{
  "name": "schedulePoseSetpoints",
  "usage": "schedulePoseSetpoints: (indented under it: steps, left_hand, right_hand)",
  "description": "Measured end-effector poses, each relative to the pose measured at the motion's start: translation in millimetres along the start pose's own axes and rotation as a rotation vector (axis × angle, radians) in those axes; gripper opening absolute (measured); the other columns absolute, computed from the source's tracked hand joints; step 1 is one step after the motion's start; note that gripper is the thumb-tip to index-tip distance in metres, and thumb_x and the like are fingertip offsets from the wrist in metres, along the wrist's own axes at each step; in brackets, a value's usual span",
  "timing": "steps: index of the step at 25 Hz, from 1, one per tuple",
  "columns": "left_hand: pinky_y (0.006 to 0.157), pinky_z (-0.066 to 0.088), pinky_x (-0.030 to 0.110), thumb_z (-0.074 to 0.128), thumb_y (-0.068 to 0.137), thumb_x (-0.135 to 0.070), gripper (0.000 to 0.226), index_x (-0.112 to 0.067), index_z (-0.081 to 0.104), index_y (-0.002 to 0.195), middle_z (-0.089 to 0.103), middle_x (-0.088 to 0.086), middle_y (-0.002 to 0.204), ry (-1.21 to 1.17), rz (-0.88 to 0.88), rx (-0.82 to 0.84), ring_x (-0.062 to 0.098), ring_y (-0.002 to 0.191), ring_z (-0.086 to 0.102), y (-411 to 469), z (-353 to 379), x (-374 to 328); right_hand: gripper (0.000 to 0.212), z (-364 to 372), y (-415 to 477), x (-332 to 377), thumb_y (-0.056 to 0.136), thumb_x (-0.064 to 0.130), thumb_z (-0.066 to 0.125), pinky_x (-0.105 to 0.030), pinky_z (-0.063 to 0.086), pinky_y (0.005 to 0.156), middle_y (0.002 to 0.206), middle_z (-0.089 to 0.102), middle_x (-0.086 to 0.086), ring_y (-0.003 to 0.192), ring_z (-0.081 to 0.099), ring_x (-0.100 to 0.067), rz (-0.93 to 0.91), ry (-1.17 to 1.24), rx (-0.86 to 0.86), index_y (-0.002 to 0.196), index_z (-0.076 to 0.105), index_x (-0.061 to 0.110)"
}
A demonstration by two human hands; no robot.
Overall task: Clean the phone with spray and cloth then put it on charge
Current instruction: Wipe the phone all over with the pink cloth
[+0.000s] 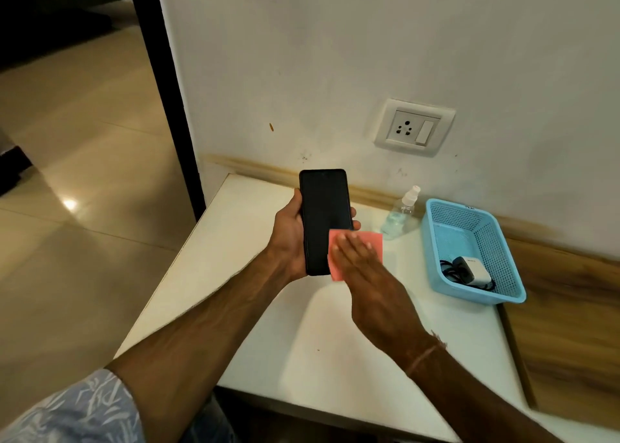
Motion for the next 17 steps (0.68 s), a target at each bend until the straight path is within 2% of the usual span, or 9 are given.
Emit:
schedulePoseSetpoints:
  steps: [3,6,8,9,11,14,17]
  left_hand:
    - [0.088,0.059,0.043,0.024,0.098,-0.069,0.083,-0.006,0.076,0.114,0.072,0.019,0.115,0.043,-0.02,-0.043,0.032,0.1,0.072,-2.9,0.7,2.5]
    - [0.093,0.055,0.048,0.024,0.1,-0.066,0.083,0.0,0.069,0.123,0.068,0.023,0.118,0.018,0.015,-0.044,0.036,0.099,0.069,-3.6,-2.8,-2.8]
    - [0.095,0.053,0.05,0.024,0.1,-0.066,0.085,0.003,0.062,0.131,0.066,0.023,0.118,-0.037,0.023,-0.025,0.038,0.1,0.066,-4.0,-2.7,-6.6]
    - [0.096,0.051,0.05,0.024,0.099,-0.067,0.085,0.002,0.061,0.132,0.065,0.023,0.118,-0.064,0.02,-0.022,0.039,0.101,0.065,-4.2,-1.6,-7.0]
    - [0.093,0.054,0.047,0.023,0.1,-0.067,0.084,-0.001,0.065,0.128,0.067,0.023,0.118,-0.058,0.012,-0.051,0.038,0.101,0.067,-2.9,-1.0,-3.4]
    - [0.083,0.061,0.042,0.025,0.1,-0.066,0.081,-0.003,0.073,0.117,0.073,0.021,0.113,0.032,-0.024,-0.135,0.034,0.097,0.073,-3.3,1.3,5.0]
    - [0.091,0.055,0.048,0.022,0.101,-0.064,0.082,0.001,0.06,0.133,0.067,0.023,0.12,0.014,-0.018,-0.102,0.038,0.101,0.068,-6.4,-0.9,1.4]
  right_hand:
    - [0.059,2.1,28.6,17.4,0.089,-0.007,0.051,-0.048,0.024,0.117,0.153,0.03,-0.015,0.145,0.021,-0.031,0.169,0.087,-0.022,0.145,0.034,0.002]
    - [0.059,15.6,11.4,40.5,0.091,0.006,0.058,-0.046,0.024,0.116,0.154,0.032,-0.012,0.144,0.024,-0.027,0.004,0.059,0.029,0.146,0.035,0.005]
    - [0.058,8.5,-9.3,30.3,0.093,0.01,0.057,-0.044,0.026,0.116,0.155,0.031,-0.009,0.145,0.024,-0.025,-0.119,0.028,0.084,0.147,0.035,0.007]
    - [0.056,2.2,-12.1,20.1,0.094,0.008,0.053,-0.045,0.028,0.116,0.155,0.031,-0.009,0.146,0.024,-0.024,-0.131,0.023,0.091,0.147,0.036,0.007]
    - [0.052,-6.7,-0.1,2.3,0.095,0.006,0.047,-0.047,0.028,0.117,0.155,0.031,-0.01,0.146,0.023,-0.025,-0.033,0.04,0.073,0.146,0.036,0.004]
    - [0.05,-1.8,31.5,11.9,0.101,0.015,0.038,-0.045,0.018,0.12,0.158,0.022,-0.009,0.149,0.012,-0.022,0.146,0.093,0.045,0.149,0.027,0.006]
    - [0.051,16.4,9.3,36.4,0.104,0.023,0.031,-0.041,0.014,0.121,0.16,0.016,-0.005,0.149,0.009,-0.019,-0.004,0.051,0.104,0.152,0.021,0.011]
Point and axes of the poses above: each hand's wrist, its own y-axis towards the middle knuckle, its own z-axis out of the palm, x = y × z, the point moved 2 cm from there along y, towards the middle knuckle
